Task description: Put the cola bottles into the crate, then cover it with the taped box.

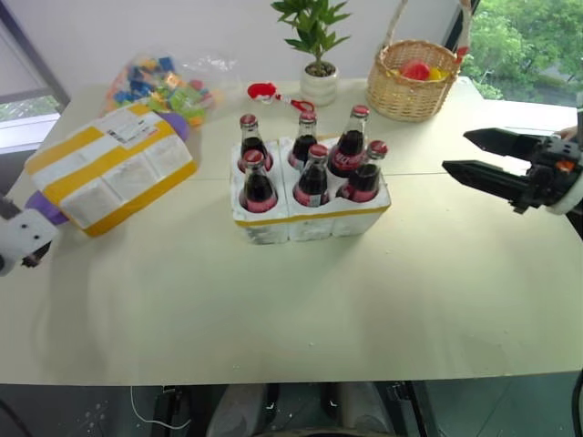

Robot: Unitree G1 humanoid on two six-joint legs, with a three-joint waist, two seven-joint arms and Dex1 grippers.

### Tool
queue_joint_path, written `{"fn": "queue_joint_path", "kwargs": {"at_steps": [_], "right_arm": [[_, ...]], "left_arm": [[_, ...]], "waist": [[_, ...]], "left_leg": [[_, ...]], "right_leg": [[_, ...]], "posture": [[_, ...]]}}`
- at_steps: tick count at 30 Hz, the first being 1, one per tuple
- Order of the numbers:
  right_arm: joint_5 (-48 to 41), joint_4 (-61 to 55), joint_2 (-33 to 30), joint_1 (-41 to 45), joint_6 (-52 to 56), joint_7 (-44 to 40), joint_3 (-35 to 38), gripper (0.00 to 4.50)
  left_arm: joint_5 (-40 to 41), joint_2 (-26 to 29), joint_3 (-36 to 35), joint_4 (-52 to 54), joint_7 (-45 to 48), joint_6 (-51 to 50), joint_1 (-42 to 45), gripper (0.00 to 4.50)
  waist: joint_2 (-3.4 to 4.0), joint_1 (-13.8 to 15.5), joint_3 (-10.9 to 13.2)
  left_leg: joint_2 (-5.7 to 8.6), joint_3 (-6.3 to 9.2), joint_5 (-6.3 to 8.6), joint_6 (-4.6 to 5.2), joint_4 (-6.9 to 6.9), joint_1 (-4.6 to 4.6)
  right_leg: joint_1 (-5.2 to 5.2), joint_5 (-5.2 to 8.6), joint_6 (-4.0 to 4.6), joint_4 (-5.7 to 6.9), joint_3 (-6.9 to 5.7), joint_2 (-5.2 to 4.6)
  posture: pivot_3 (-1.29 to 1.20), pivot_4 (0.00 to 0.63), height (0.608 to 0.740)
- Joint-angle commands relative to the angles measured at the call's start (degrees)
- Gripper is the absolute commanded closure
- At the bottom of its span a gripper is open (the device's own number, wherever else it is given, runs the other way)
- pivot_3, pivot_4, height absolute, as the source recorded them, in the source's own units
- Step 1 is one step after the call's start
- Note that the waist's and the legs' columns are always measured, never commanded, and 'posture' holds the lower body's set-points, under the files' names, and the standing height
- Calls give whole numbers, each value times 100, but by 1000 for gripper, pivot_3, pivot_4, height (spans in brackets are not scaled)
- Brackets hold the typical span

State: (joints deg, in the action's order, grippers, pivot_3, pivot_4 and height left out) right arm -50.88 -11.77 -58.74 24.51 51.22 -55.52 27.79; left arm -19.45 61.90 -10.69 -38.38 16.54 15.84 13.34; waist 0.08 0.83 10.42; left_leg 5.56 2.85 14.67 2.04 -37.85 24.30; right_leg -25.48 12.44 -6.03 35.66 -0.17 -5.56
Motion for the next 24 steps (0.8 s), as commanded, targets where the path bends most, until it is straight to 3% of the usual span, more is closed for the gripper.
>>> {"fn": "queue_joint_path", "kwargs": {"at_steps": [1, 8, 18, 21, 24], "right_arm": [[-227, -241, -277, -36, 66, -201, 305, 38], [-283, -126, -498, -91, 157, -133, 560, 38], [-390, -248, -488, -364, 229, -81, 823, 38], [-384, -243, -487, -376, 205, -64, 817, 0], [-371, -214, -496, -359, 176, -51, 811, 0]], "left_arm": [[-445, -48, 451, -861, -755, 433, 557, 0], [-774, -196, 1182, -2227, -1350, 693, 1429, 0], [-1020, -341, 1779, -2913, -1799, 865, 2301, 0], [-1018, -387, 1867, -3053, -1806, 863, 2459, 936], [-990, -392, 1931, -3116, -1790, 869, 2557, 2519]], "waist": [[-1, -13, -1], [-6, -11, -3], [-21, -3, -10], [-21, -12, -10], [-22, -15, -10]], "left_leg": [[0, -4, 0, 2, 0, 0], [0, -16, 0, 4, -7, -3], [1, -19, 1, 5, -17, -1], [1, -20, 1, 5, -17, -2], [1, -23, 1, 5, -17, -2]], "right_leg": [[-4, 0, 0, 11, 0, -1], [-6, 0, -1, 20, 0, -4], [-5, 0, -1, 29, 1, -10], [-6, 0, -1, 32, 1, -9], [-8, 0, -1, 34, 1, -9]], "posture": [[0, 150, 732], [0, 150, 732], [0, 150, 732], [0, 150, 732], [0, 150, 732]]}}
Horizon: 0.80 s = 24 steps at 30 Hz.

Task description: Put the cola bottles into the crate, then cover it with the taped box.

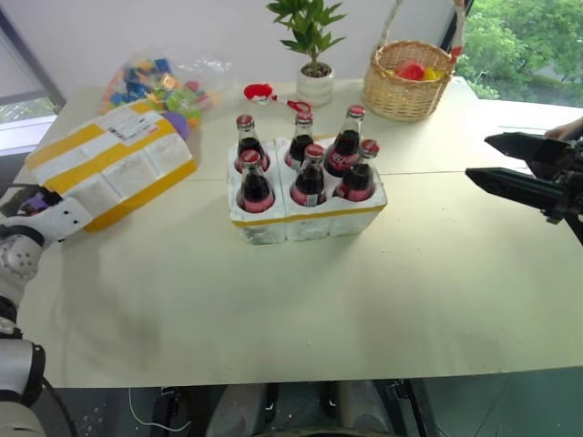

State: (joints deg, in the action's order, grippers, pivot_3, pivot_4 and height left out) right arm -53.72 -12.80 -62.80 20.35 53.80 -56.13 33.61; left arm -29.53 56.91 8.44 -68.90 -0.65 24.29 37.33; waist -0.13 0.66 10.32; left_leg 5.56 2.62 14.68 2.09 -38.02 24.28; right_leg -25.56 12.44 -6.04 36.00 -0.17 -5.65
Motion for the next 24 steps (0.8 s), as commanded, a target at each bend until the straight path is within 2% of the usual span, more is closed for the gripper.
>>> {"fn": "queue_joint_path", "kwargs": {"at_steps": [1, 3, 4, 10, 15, 21, 24], "right_arm": [[-85, -105, -92, 64, -88, 17, 230, 0], [-69, -81, -94, 38, -98, 23, 277, 0], [-64, -78, -89, 37, -100, 36, 278, 0], [130, 62, -199, -486, -56, -175, 421, 0], [501, 89, -252, -819, -446, -319, 430, 0], [594, 171, -128, -713, -640, -298, 179, 0], [637, 200, -57, -654, -718, -258, 42, 0]], "left_arm": [[31, 110, 27, -76, -64, 21, 187, 3067], [66, 150, 18, -67, -56, 9, 229, 3980], [71, 163, 21, -74, -59, 2, 248, 4173], [356, 507, -270, 605, 216, 275, 526, 4208], [1131, 698, -847, 1767, 1030, 161, 763, 4208], [1740, 479, -1074, 3216, 2113, -634, 1297, 4208], [2081, 245, -979, 4741, 2845, -1252, 1267, 4208]], "waist": [[-1, 5, 0], [-1, 12, 0], [-1, 16, 0], [-11, 26, 0], [-12, 15, 0], [-11, 5, 0], [-11, 9, 0]], "left_leg": [[0, 0, 0, 0, 0, 0], [0, 0, 0, 0, -2, 0], [0, -1, 0, 0, -2, 0], [0, 0, 0, 0, -2, 1], [0, -1, 0, 0, -9, 5], [0, -1, -1, 1, -11, 2], [0, -4, -1, 1, -15, 2]], "right_leg": [[0, 0, 0, 1, 0, 0], [0, 0, 0, 1, 0, 0], [1, 0, 0, 1, 0, -1], [1, 0, 0, 2, 0, -1], [1, 0, 0, 1, 0, -3], [2, 0, -1, 4, -1, 2], [2, -1, -1, 6, 0, 3]], "posture": [[0, 150, 732], [0, 150, 732], [0, 150, 732], [0, 150, 732], [0, 150, 732], [0, 150, 732], [0, 150, 732]]}}
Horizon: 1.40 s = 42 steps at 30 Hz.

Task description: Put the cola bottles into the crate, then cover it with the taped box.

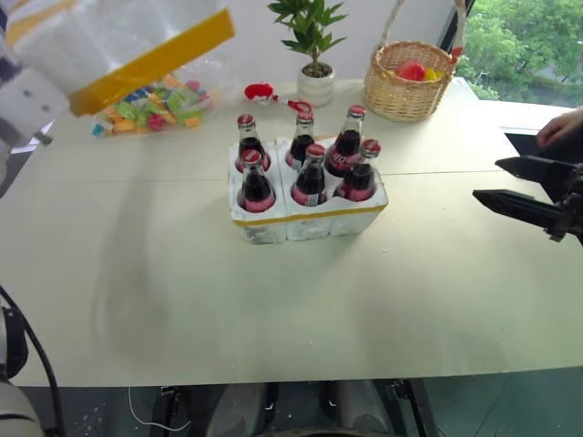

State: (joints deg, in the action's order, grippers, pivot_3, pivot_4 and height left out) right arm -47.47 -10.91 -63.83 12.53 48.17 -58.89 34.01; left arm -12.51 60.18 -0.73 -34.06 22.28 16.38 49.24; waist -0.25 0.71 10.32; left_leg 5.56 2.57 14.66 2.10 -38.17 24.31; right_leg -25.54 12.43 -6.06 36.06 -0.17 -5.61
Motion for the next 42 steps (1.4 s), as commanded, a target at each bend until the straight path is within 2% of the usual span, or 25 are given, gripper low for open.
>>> {"fn": "queue_joint_path", "kwargs": {"at_steps": [1, 6, 10, 20, 26, 28, 29, 34, 35, 39, 42], "right_arm": [[20, 3, 69, 135, -170, 31, -26, 0], [55, -20, 167, 130, -221, 81, -94, 0], [98, -50, 274, 111, -238, 154, -89, 0], [43, -162, 354, 48, -162, 293, 5, 0], [6, -160, 395, 126, -149, 396, -51, 0], [-12, -171, 412, 157, -142, 425, -72, 0], [-25, -168, 418, 180, -133, 442, -82, 0], [-30, -118, 440, 249, -115, 481, -125, 0], [-29, -113, 445, 244, -114, 481, -125, 0], [-12, -114, 492, 205, -125, 486, -146, 0], [2, -105, 526, 209, -129, 500, -179, 0]], "left_arm": [[462, -140, -55, 1699, 748, -666, 23, 4208], [439, -338, 66, 3454, 1384, -1769, -201, 4208], [-37, -308, 353, 4371, 1694, -2264, -330, 4208], [-860, -249, 638, 5532, 2132, -2680, -959, 4208], [-1392, -532, 769, 5811, 1984, -2793, -1276, 4208], [-1586, -543, 811, 5817, 1923, -2708, -1437, 3176], [-1637, -549, 809, 5813, 1905, -2674, -1519, 2829], [-1637, -529, 629, 5773, 1943, -2568, -2022, 189], [-1596, -519, 571, 5784, 1976, -2576, -2149, 54], [-1236, -616, 223, 5946, 2089, -2710, -2989, 54], [-701, -667, -23, 5836, 2190, -2372, -3554, 54]], "waist": [[0, 12, 0], [0, -8, 0], [0, -8, 0], [0, 15, 0], [0, 8, 0], [0, 8, 0], [0, 8, 0], [1, 8, 0], [1, 8, 0], [2, 6, 0], [6, 7, -3]], "left_leg": [[0, 0, 0, 0, -2, 0], [0, 0, 0, 1, -5, -1], [-2, -1, -2, -1, -5, -5], [-2, -2, -2, 1, -6, -14], [-2, -2, -2, 1, -6, -17], [-2, -3, -2, 1, -5, -17], [-2, -2, -2, 1, -5, -17], [-2, -2, -2, 1, -5, -18], [-2, -2, -2, 1, -5, -18], [-3, -2, -2, 1, -3, -19], [-4, -2, -1, 1, -3, -21]], "right_leg": [[1, 0, 0, 0, 0, 0], [3, -1, -1, 2, 1, 4], [5, 0, -2, 4, 1, 8], [17, 0, -2, 1, 1, 7], [18, 0, -2, 2, 1, 8], [18, 0, -2, 1, 1, 7], [18, 0, -2, 1, 1, 7], [17, 0, -2, 1, 2, 6], [18, 0, -2, 1, 2, 6], [18, 0, -1, 0, 2, 6], [19, 0, -1, -1, 2, 5]], "posture": [[0, 150, 732], [0, 150, 732], [0, 150, 732], [0, 150, 732], [0, 150, 732], [0, 150, 732], [0, 150, 732], [0, 150, 732], [0, 150, 732], [0, 150, 732], [0, 150, 732]]}}
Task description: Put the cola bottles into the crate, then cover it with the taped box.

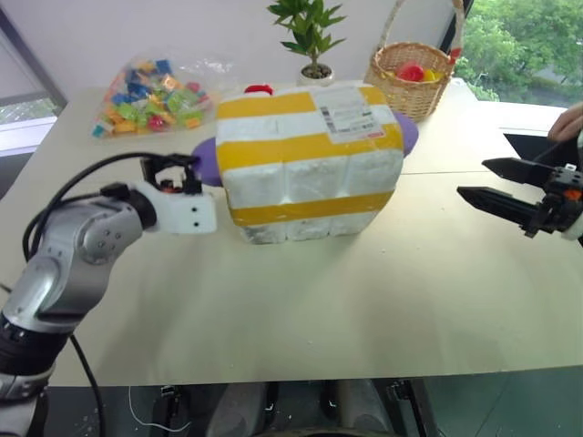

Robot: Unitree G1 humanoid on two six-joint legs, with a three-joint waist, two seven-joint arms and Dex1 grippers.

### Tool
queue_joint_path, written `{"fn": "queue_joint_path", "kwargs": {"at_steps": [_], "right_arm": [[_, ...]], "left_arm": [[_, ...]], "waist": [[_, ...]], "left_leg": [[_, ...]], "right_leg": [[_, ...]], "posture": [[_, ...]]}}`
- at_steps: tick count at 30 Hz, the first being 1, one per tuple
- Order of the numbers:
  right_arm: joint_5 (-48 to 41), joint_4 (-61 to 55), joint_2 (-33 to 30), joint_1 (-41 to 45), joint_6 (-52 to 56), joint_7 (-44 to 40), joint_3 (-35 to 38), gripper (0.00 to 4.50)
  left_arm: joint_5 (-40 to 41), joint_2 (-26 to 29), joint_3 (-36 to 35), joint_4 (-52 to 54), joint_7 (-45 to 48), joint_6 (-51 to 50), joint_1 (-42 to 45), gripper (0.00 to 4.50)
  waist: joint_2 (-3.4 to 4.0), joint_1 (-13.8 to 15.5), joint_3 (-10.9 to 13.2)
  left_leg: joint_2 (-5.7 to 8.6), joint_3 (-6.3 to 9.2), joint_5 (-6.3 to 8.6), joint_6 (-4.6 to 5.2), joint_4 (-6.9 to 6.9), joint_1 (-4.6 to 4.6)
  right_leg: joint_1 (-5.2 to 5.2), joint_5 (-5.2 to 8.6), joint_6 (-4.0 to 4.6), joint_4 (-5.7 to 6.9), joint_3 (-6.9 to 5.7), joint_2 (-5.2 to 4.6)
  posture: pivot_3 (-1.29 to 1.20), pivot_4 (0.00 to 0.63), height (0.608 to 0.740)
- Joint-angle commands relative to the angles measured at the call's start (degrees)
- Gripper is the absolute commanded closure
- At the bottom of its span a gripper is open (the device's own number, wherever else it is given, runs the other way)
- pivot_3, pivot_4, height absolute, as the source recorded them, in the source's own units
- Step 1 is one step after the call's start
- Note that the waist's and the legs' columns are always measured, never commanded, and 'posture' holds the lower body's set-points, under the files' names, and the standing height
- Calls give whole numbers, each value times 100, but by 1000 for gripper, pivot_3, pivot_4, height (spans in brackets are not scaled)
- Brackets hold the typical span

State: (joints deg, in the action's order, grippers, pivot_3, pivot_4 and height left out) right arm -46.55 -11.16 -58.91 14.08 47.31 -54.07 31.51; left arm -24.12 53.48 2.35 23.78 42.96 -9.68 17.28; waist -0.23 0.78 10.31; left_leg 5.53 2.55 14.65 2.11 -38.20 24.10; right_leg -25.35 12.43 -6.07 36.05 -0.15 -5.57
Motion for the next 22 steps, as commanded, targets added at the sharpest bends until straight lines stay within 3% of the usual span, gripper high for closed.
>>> {"fn": "queue_joint_path", "kwargs": {"at_steps": [1, 3, 5, 7, 12, 19, 22], "right_arm": [[-88, -83, 45, 52, -43, 23, 55, 0], [-84, -86, 55, 45, -39, 19, 37, 0], [-55, -67, 41, 22, -51, -17, -1, 0], [-25, -38, 18, 19, -70, -52, -28, 0], [-5, 80, -29, 117, -72, -84, -44, 0], [-18, 57, -77, 130, -53, -175, -92, 0], [-20, 72, -115, 170, -40, -251, -130, 0]], "left_arm": [[864, -119, -548, -79, 260, 91, -603, 54], [1630, -299, -896, -279, 584, -197, -905, 54], [2925, -482, -1551, -725, 1214, -962, -885, 54], [3784, -366, -1972, -1073, 1779, -1534, -771, 54], [4652, -62, -2279, -1303, 2039, -2043, -182, 54], [6713, 518, -2943, -1601, 2974, -4151, 16, 54], [6910, 660, -2935, -1598, 3013, -4262, 25, 54]], "waist": [[6, 0, -4], [17, -7, -10], [25, -11, -12], [13, -11, -4], [10, 59, -3], [12, -44, -3], [14, -56, -4]], "left_leg": [[0, 0, 1, 1, 1, -4], [0, 0, 2, 2, 3, -8], [-2, -1, 2, 2, 6, -13], [-5, -1, 1, 1, 4, -13], [-10, 1, 1, 0, -5, -12], [-10, -2, 2, 1, 5, -14], [-11, -2, 2, 0, 6, -14]], "right_leg": [[2, 0, 0, -1, 1, -1], [6, 0, 1, -3, 1, -1], [8, 1, 1, -3, 1, -1], [5, 1, 2, 3, -1, 3], [16, 1, 1, -3, -6, 3], [7, 1, 2, -1, -3, 6], [6, 1, 2, -2, -2, 6]], "posture": [[0, 150, 732], [0, 150, 732], [0, 150, 732], [0, 150, 732], [0, 150, 732], [0, 150, 732], [0, 150, 732]]}}
